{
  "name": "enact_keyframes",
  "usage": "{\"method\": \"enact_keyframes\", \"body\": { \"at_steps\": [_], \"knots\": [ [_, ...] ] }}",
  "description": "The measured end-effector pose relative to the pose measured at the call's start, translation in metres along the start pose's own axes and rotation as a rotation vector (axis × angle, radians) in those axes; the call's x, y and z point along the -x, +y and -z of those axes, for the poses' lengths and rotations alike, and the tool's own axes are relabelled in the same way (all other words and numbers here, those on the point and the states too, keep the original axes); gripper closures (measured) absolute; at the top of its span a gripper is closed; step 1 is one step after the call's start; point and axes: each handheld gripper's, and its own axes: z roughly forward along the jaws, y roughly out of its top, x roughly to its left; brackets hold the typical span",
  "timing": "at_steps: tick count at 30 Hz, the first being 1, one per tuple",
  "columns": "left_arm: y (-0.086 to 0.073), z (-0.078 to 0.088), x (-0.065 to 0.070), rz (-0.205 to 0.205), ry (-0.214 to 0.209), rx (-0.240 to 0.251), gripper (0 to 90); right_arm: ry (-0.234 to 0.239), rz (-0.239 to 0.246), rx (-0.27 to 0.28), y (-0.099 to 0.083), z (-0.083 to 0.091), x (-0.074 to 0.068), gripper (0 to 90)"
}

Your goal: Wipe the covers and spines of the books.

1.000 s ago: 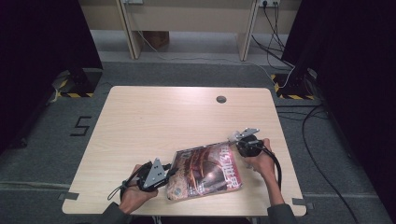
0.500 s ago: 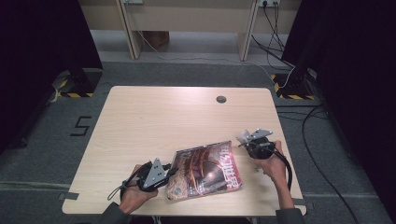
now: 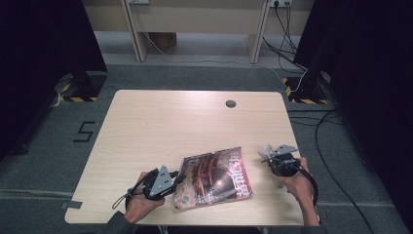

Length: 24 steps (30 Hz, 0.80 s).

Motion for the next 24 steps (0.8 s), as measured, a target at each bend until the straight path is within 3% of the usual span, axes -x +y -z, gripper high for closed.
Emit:
{"method": "enact_keyframes", "body": {
  "at_steps": [4,13,24],
  "knots": [
    [0.000,0.000,0.000,0.001,0.000,-0.001,77.6,0.002,0.006,-0.002,-0.006,0.004,-0.002,77.8],
    [0.000,0.000,0.000,0.002,0.000,-0.002,77.5,-0.001,0.016,-0.052,-0.014,-0.007,-0.003,77.5],
    [-0.001,0.000,0.000,0.003,-0.002,-0.004,77.4,0.020,-0.019,-0.069,-0.017,-0.012,0.002,71.5]
  ]
}}
